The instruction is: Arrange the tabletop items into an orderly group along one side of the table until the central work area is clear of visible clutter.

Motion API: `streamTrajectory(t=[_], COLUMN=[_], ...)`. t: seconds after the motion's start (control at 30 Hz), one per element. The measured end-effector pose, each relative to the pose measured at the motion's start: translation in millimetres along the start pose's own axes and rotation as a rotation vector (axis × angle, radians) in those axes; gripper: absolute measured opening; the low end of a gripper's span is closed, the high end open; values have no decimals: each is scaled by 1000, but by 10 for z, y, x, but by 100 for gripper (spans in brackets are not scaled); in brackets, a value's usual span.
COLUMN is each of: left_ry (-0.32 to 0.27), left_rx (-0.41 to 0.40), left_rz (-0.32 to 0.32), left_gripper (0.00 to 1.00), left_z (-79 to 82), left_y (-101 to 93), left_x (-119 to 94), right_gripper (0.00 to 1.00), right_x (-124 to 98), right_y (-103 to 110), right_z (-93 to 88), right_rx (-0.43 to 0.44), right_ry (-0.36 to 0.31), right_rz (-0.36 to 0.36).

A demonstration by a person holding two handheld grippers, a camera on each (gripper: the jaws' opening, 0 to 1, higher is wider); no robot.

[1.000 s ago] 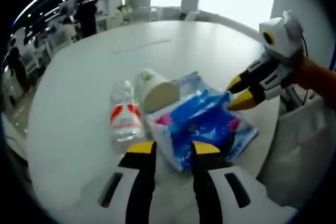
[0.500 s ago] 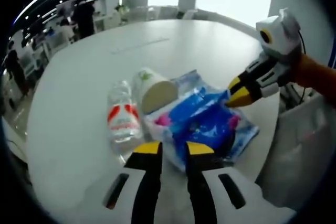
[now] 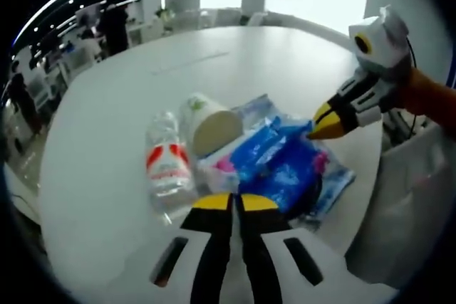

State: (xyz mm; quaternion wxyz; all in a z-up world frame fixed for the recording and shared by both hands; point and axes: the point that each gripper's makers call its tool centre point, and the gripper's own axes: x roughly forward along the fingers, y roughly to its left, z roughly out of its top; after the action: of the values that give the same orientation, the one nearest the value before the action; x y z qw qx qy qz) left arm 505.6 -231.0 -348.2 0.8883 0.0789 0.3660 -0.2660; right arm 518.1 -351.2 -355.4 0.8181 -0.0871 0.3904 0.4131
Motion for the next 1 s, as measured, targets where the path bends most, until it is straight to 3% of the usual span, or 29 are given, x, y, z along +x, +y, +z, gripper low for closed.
streamTrajectory(t=[0.5, 1.0], left_ry=[-27, -80], left_rx=[60, 83], left_rz=[8, -33], left_gripper=[0, 0], left_z=[168, 648], left_y=[-31, -212], left_x=[-28, 120], right_gripper=[1, 1], right_x=[-153, -489], right_y=[-49, -460], right_z=[144, 314], right_rx=[-22, 1], right_ry=[-43, -100], right_rz=[-24, -98])
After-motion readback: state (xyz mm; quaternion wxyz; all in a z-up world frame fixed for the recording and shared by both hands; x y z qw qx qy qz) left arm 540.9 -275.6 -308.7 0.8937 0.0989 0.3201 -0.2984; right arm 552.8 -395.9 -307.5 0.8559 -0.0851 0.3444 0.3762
